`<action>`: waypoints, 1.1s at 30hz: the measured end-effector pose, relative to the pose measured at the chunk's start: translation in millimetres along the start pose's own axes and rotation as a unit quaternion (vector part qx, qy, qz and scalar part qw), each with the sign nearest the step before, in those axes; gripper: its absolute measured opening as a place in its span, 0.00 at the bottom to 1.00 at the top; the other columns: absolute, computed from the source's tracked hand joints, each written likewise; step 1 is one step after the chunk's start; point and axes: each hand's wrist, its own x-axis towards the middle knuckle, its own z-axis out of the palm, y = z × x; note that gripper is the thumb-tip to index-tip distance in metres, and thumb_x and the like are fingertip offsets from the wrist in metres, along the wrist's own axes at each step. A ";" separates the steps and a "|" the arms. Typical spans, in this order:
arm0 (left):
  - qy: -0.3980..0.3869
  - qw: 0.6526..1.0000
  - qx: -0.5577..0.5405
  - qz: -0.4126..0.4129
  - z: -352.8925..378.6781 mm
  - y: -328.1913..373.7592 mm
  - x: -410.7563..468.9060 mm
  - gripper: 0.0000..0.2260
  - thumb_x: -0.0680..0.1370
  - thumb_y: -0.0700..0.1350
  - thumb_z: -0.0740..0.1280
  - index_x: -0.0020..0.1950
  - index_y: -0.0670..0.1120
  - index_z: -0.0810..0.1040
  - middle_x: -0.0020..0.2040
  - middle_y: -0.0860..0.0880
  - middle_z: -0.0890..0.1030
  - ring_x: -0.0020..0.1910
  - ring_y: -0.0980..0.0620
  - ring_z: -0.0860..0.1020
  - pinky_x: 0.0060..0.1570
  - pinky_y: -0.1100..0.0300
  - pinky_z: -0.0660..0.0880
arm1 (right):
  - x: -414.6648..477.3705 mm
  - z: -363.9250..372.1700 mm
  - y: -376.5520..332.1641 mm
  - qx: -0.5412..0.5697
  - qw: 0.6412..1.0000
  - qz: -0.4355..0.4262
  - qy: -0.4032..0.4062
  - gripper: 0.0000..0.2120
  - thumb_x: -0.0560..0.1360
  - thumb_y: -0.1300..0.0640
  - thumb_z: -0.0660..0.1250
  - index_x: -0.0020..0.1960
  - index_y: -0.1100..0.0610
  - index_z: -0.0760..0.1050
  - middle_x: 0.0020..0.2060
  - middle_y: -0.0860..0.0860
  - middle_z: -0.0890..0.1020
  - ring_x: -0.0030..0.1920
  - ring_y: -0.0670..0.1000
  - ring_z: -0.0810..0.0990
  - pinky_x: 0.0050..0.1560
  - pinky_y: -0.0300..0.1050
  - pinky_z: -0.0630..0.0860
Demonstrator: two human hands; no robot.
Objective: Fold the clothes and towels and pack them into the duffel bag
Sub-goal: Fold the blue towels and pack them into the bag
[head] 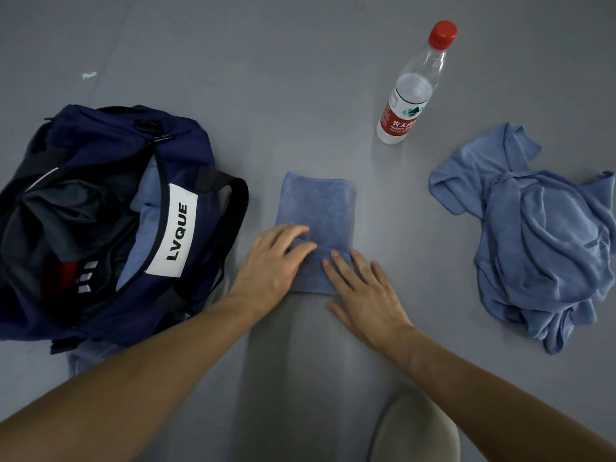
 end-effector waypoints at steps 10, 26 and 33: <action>-0.187 0.981 0.023 0.044 9.5 -19.5 -33.9 0.38 0.77 0.65 0.62 0.81 0.46 0.60 0.80 0.49 0.63 0.79 0.47 0.59 0.77 0.49 0.59 | 5.3 4.1 0.7 0.020 0.998 0.022 0.055 0.37 0.73 0.44 0.72 0.77 0.56 0.66 0.75 0.52 0.69 0.73 0.62 0.69 0.66 0.65 0.72; -0.205 0.952 -0.123 -0.190 -24.6 2.0 4.4 0.13 0.80 0.59 0.64 0.52 0.50 0.77 0.41 0.50 0.82 0.40 0.48 0.79 0.42 0.52 0.76 | 29.1 -49.3 -0.7 0.199 0.970 0.143 -0.018 0.19 0.78 0.51 0.65 0.68 0.52 0.72 0.52 0.56 0.80 0.51 0.60 0.78 0.49 0.54 0.78; -0.120 0.978 -0.050 -0.162 -13.7 0.0 19.0 0.12 0.77 0.58 0.68 0.52 0.51 0.77 0.49 0.52 0.79 0.46 0.48 0.78 0.44 0.51 0.75 | 20.3 -16.0 8.6 -0.007 0.996 -0.018 0.084 0.23 0.80 0.50 0.58 0.71 0.57 0.73 0.68 0.56 0.76 0.71 0.61 0.71 0.67 0.61 0.69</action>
